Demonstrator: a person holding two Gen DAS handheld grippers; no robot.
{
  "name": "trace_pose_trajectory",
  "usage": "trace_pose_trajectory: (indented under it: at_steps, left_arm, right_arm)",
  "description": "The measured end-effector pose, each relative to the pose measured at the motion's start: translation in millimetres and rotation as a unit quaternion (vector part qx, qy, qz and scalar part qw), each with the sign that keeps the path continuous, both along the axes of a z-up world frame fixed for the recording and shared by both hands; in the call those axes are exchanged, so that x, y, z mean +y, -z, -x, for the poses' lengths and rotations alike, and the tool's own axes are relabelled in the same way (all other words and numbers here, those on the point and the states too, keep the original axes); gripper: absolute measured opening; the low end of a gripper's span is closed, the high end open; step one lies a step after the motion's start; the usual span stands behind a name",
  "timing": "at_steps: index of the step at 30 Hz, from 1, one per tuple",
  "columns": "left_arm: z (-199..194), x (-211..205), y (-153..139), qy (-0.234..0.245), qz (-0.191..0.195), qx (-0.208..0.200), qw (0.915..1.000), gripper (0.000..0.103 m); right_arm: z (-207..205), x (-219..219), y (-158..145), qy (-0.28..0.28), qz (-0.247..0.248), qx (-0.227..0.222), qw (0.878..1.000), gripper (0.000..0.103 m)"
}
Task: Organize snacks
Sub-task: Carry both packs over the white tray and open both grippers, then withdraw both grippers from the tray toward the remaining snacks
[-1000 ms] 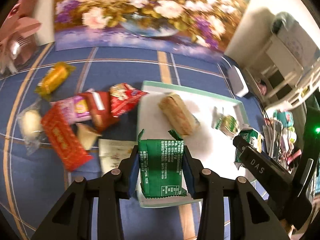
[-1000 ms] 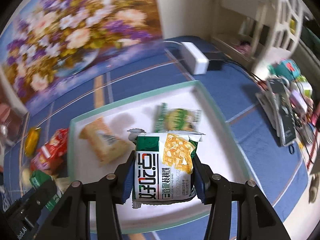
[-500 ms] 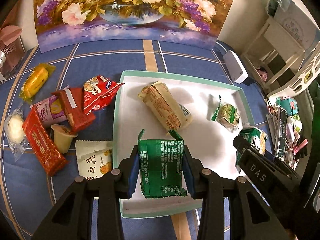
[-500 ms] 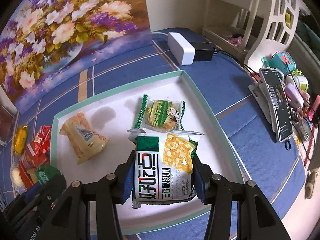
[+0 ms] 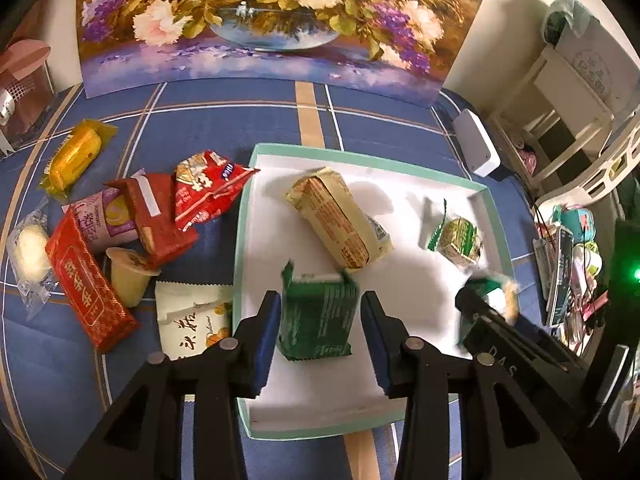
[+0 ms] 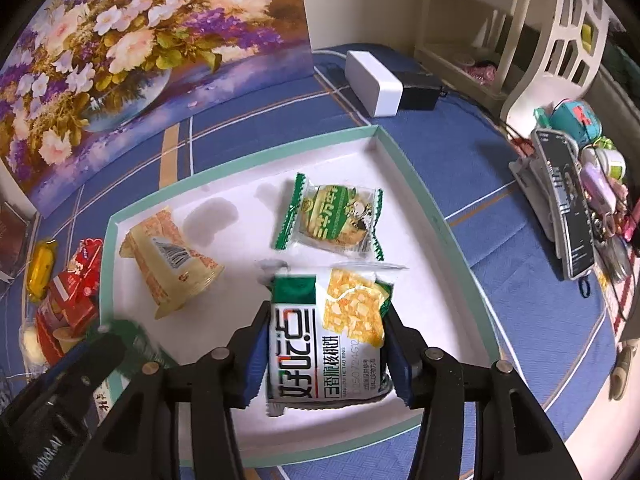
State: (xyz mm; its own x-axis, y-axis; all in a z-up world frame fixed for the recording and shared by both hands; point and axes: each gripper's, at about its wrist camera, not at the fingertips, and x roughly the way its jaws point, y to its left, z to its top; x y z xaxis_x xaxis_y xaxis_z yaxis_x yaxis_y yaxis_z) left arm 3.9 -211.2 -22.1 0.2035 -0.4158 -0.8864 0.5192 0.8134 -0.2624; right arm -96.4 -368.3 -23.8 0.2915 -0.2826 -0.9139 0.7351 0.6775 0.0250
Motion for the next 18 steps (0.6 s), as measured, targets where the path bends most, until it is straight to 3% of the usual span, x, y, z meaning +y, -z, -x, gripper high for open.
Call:
trace_pose_trajectory:
  at_steps: [1,2,9,13,18]
  left_arm:
    - [-0.8,1.4,-1.8,-0.003,0.0,-0.003,1.0,0.061]
    - [-1.5,3.0,-3.3,-0.006,-0.001,-0.006,1.0,0.067]
    - [-10.7,17.0,-7.4,-0.031,-0.026,-0.019,0.999,0.068]
    - [-17.0,26.7,-7.3,-0.048,-0.04,-0.021,0.9978,0.08]
    - [-28.7,46.4,-11.9,-0.077,-0.048,-0.03,0.9955,0.081]
  right_arm:
    - [-0.2,0.4,-0.3,-0.001,0.001,0.0,1.0,0.06]
    - [-0.8,0.9,-1.0,-0.003,0.004,0.001,1.0,0.061]
    - [-1.9,3.3,-5.5,-0.014,0.007,-0.012,1.0,0.071]
    - [-4.8,8.3,-7.0,-0.022,0.013,-0.012,1.0,0.071]
    - [-12.4,18.5,-11.4,-0.039,0.014,-0.021,0.999,0.075]
